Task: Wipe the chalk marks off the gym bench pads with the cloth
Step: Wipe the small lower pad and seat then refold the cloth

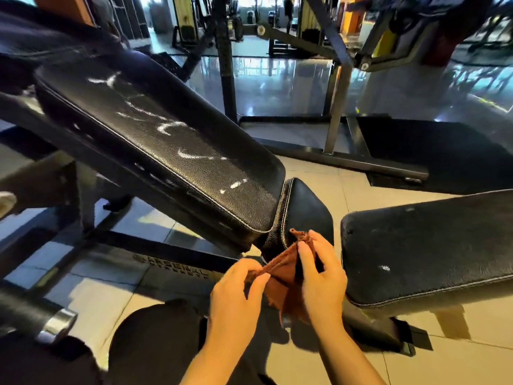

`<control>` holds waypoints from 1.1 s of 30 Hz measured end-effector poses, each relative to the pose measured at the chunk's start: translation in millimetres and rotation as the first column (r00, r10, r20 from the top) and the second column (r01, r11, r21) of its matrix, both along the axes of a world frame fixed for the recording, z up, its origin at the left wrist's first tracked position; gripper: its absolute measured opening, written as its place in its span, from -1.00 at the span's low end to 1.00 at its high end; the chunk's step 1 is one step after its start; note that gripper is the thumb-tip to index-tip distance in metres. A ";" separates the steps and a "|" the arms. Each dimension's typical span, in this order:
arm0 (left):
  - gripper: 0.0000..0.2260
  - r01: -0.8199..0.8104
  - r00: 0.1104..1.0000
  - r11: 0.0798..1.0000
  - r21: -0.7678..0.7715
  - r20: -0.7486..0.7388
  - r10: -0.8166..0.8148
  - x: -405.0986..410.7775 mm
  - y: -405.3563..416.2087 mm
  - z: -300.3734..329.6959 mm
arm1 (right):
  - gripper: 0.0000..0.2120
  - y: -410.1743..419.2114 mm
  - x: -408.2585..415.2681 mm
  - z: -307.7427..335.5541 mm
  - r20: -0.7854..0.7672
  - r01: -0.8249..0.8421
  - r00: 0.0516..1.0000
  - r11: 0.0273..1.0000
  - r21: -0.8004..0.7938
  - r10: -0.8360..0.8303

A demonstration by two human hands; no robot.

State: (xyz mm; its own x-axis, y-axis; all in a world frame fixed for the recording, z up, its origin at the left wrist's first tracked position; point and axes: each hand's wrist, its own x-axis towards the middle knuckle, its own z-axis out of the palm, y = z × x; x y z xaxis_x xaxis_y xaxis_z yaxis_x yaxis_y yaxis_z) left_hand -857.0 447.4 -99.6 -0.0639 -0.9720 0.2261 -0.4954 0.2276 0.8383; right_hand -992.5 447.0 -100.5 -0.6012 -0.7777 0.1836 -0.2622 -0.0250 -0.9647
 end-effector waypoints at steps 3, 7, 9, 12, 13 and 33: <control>-0.77 -0.047 0.993 0.998 -0.051 -0.108 0.042 12.2 2.3 26.6 | -0.86 -3.4 16.8 30.3 0.069 0.000 0.998 0.992 -0.126 0.009; -0.82 -0.170 0.970 0.946 -0.276 -0.215 0.112 35.0 -14.4 83.3 | -0.83 -38.7 47.9 87.6 0.034 -0.010 0.999 0.964 -0.266 0.019; -0.84 -0.228 0.965 0.901 -0.368 -0.208 0.159 48.0 -32.9 107.0 | -0.77 -66.0 63.0 108.3 -0.085 -0.087 0.994 0.965 -0.248 0.067; -0.85 -0.281 0.960 0.875 -0.393 -0.110 0.259 70.4 -50.3 114.8 | -0.48 -71.1 81.3 95.3 -0.426 -0.349 0.852 0.937 -0.029 0.304; -0.83 -0.298 0.953 0.870 -0.392 -0.077 0.292 78.8 -51.9 109.5 | -0.38 -63.9 82.9 81.6 -0.549 -0.390 0.756 0.919 0.061 0.357; -0.63 -0.261 0.612 0.732 -0.629 0.478 0.629 203.8 -32.4 88.1 | -0.22 -132.0 138.9 144.8 -0.698 -0.486 0.510 0.838 0.247 0.502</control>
State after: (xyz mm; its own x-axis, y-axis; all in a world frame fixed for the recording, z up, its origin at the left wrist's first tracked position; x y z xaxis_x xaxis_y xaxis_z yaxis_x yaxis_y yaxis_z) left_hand -653.2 415.1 -11.6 0.0457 -0.6928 0.7197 -0.9884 0.0733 0.1334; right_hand -853.5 315.0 44.4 0.2013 -0.9146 0.3507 -0.8061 -0.3581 -0.4712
